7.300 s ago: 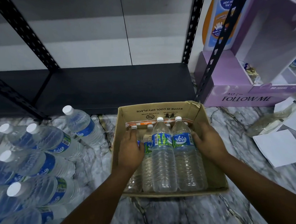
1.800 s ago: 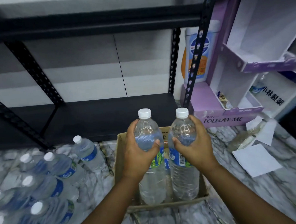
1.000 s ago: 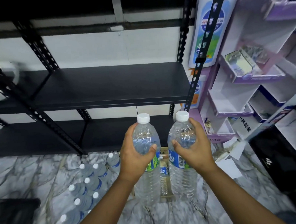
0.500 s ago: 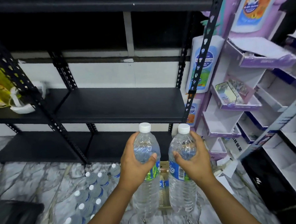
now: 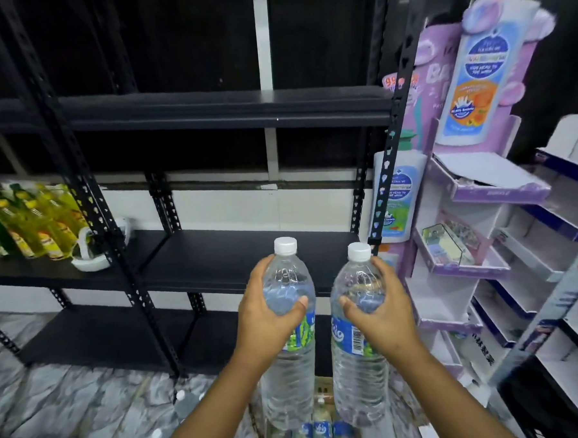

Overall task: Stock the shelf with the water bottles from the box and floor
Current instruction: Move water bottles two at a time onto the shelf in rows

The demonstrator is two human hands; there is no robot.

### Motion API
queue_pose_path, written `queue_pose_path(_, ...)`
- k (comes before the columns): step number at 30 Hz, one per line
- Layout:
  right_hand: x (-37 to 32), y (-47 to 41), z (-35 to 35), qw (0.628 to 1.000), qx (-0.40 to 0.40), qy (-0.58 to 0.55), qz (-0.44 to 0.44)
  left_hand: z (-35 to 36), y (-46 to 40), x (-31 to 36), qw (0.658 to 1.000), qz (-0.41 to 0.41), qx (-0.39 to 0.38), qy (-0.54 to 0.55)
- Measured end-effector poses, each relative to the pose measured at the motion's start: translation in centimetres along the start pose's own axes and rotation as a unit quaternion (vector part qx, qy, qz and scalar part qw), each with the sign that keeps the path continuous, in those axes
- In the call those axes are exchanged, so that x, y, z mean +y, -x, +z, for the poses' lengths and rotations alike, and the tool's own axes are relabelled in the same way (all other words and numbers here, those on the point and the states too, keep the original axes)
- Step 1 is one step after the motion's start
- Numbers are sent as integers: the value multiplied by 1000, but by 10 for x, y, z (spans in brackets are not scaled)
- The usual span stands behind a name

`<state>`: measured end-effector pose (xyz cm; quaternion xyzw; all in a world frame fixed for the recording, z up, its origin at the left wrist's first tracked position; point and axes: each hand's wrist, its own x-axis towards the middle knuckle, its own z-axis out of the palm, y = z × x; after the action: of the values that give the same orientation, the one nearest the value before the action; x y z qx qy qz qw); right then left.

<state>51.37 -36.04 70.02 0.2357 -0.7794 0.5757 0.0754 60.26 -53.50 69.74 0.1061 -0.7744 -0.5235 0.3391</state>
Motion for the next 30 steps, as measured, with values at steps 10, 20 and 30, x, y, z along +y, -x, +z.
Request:
queue_pose_path(10,-68,-50,-41,994,37,-21,-100,-5,-42,72,996,86,35,16)
queue_pose_path(20,-124,-118,-41,983,66,-31,-171,-28,-116,115,986,156,55,32)
queue_pose_path(30,-183,-228,29,970,67,-73,-222,-79,-243,117,970,224,90,38)
